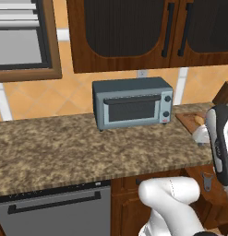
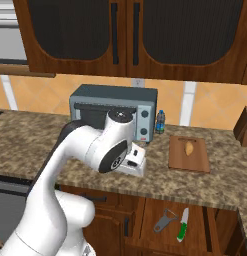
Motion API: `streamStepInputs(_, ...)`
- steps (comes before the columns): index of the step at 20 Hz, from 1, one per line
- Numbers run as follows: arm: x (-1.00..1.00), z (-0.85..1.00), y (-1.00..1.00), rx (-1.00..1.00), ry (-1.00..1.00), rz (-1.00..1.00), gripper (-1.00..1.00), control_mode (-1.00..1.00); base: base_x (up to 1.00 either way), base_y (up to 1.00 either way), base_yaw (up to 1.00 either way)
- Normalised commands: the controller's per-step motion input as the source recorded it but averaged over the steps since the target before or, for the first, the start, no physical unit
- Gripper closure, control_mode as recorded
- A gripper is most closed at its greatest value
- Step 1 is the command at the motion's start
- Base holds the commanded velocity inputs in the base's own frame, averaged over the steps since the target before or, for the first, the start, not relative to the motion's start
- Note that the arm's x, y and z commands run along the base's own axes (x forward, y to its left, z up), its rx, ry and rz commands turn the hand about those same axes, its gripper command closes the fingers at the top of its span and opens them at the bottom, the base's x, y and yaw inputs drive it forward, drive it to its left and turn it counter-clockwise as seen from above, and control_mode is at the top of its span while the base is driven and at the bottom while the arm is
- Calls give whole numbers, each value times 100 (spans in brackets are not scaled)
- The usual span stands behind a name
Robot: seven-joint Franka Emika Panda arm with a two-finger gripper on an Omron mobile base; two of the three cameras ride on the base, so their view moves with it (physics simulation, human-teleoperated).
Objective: Place the appropriate cutting tool for cutting the potato skin on the cutting board.
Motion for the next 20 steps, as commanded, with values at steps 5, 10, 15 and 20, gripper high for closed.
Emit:
streamStepInputs(5, -38, -62, -99, 0, 11, 0, -100, -100, 0, 0, 0)
streamStepInputs(10, -7, -64, -84, 0, 9, 0, -100, -100, 0, 0, 0)
streamStepInputs(15, 4, -46, -47, 4, 8, 0, -100, -100, 0, 0, 0)
streamStepInputs(20, 12, -70, -19, 4, 11, 0, -100, -100, 0, 0, 0)
